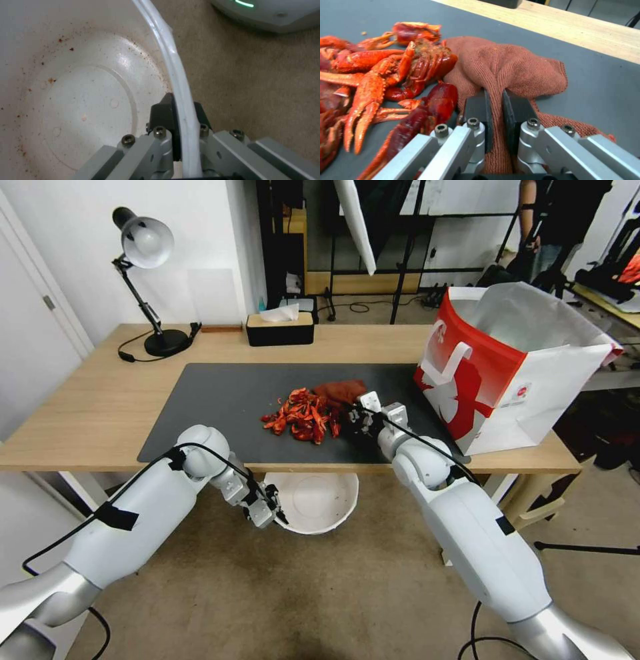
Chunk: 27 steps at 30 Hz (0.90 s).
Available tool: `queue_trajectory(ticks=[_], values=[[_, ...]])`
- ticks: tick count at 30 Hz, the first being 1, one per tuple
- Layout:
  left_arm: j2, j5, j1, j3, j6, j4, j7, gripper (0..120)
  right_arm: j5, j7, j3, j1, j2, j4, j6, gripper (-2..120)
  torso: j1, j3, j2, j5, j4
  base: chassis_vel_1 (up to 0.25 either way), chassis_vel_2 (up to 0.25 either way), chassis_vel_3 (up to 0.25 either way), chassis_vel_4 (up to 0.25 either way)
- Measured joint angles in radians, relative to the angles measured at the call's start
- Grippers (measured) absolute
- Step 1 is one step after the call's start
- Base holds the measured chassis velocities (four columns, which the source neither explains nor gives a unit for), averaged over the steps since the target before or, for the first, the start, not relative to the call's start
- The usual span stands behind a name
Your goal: Sweep shrimp from table into container with towel, then put container into takeout bag.
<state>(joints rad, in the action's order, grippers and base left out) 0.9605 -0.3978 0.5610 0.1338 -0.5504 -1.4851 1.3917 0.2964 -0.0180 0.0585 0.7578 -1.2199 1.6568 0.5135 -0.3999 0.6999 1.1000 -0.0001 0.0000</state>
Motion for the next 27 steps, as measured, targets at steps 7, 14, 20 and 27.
queue_trajectory(ticks=[7,14,20,27], values=[[0.000,0.003,-0.004,-0.001,0.001,0.004,0.000,0,0.000,0.008,-0.004,0.041,0.005,0.054,0.015,6,0.000,0.000,0.000,0.0000,0.0001,0.000,0.000,0.000,0.000],[0.001,0.004,-0.007,0.001,0.002,0.004,0.001,0,-0.004,0.011,-0.004,0.078,0.006,0.098,0.024,6,0.000,0.000,0.000,0.0000,0.0001,0.000,0.000,0.000,0.000],[0.002,0.004,-0.007,0.003,0.002,0.004,0.001,0,-0.011,0.013,0.003,0.141,0.016,0.169,0.030,6,0.000,0.000,0.000,0.0000,0.0000,0.000,0.000,0.000,0.000],[0.002,0.004,-0.007,0.004,0.003,0.005,0.003,0,-0.021,0.011,0.017,0.188,0.022,0.218,0.031,6,0.000,0.000,0.000,0.0001,0.0000,0.000,0.000,0.000,0.000]])
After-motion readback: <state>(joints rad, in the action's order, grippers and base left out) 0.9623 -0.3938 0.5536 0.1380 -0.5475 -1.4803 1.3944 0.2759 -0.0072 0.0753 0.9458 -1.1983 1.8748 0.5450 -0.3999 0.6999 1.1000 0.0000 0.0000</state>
